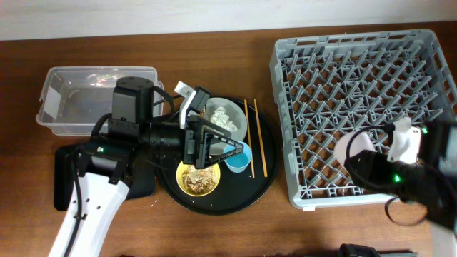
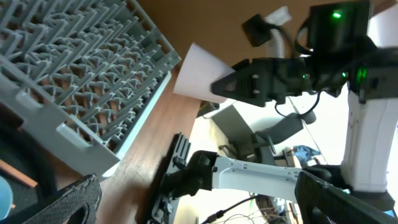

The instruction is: Sort waste into correct bins and load items into the dishwasher rack

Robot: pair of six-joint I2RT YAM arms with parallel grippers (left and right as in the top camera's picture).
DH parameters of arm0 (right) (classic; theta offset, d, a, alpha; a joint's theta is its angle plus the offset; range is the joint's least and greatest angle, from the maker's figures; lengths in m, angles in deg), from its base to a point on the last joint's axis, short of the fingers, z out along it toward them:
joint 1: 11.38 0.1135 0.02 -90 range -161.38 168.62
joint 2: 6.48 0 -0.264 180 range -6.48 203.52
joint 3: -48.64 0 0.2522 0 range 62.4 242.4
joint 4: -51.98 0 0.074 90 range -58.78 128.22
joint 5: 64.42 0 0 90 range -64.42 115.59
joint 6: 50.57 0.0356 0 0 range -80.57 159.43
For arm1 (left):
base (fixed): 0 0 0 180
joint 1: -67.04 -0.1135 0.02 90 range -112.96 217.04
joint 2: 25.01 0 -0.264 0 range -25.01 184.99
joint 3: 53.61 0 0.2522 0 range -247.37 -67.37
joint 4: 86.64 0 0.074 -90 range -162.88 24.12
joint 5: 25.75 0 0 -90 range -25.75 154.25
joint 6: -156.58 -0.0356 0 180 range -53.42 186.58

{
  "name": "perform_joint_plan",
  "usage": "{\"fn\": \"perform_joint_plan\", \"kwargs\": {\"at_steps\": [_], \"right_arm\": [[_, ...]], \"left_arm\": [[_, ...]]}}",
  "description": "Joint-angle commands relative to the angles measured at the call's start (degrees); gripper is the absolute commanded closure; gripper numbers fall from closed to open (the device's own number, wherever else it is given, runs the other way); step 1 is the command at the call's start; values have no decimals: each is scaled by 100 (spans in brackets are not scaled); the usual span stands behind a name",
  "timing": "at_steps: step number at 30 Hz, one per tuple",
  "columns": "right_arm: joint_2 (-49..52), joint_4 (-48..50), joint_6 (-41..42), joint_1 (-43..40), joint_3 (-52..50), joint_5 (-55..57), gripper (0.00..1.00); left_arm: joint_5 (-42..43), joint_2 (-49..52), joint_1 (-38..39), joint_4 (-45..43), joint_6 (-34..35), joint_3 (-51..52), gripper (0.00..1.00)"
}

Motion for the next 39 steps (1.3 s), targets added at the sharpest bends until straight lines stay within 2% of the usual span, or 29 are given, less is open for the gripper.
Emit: {"fn": "perform_joint_plan", "kwargs": {"at_steps": [1,4,6,8,9,11,12,15,17,18,20,21,23,25,27,29,30,31,32,34,35,36,37,39], "right_arm": [[957,-66,149,-46,-31,763,51],[2269,155,144,-35,-31,675,47],[2743,297,146,74,-31,675,47],[3147,503,146,302,-31,680,42],[3257,540,149,387,-31,680,38],[3403,496,330,492,-31,719,18],[3390,494,426,479,-15,719,16],[3101,339,431,483,249,667,15],[2404,260,72,485,476,33,15],[1674,326,28,485,575,-343,14],[1086,348,31,487,577,-520,7],[680,326,33,487,577,-608,5],[201,295,33,487,568,-682,4],[-66,210,33,485,568,-682,4],[-210,37,33,485,568,-680,5],[-203,-138,33,485,566,-680,5],[-197,-190,33,485,566,-680,5],[-197,-197,33,485,566,-680,5],[-197,-197,33,485,566,-682,5],[-197,-197,-46,487,566,-697,5],[-197,-197,-372,487,566,-896,4],[-197,-280,-1139,487,566,-1626,4],[-197,-387,-1685,487,566,-2256,4],[-197,-407,-1860,487,566,-2636,5]], "left_arm": [[-396,-28,2,243,-105,-15,1],[-1115,-31,46,793,-122,-15,1],[-1519,-28,144,901,-125,-15,1],[-2116,-28,367,935,-125,-15,1],[-2275,-28,442,938,-122,-15,1],[-2686,-28,623,1043,-122,-15,1],[-2905,-28,686,1145,-122,-15,1],[-3799,-28,772,1515,-122,-15,1],[-4518,-15,879,1661,-120,-11,1],[-5134,70,1097,1685,-118,4,1],[-5668,291,1412,1663,-116,7,8],[-6266,577,1665,1617,-111,7,11],[-6743,1141,1941,1405,-70,7,21],[-6854,1845,2065,981,-68,7,38],[-6885,2439,2063,555,0,7,49],[-6874,2931,2065,358,162,7,70],[-6870,3058,2063,374,192,7,78],[-6832,3099,2063,400,192,7,94],[-6747,3093,2063,433,195,2,100],[-6465,2968,2048,566,192,-166,100],[-6314,2857,2009,761,190,-376,100],[-5895,2636,1891,1189,186,-826,100],[-5379,2474,1768,1458,94,-1152,100],[-3807,2210,1508,1578,-496,-1499,100]]}}
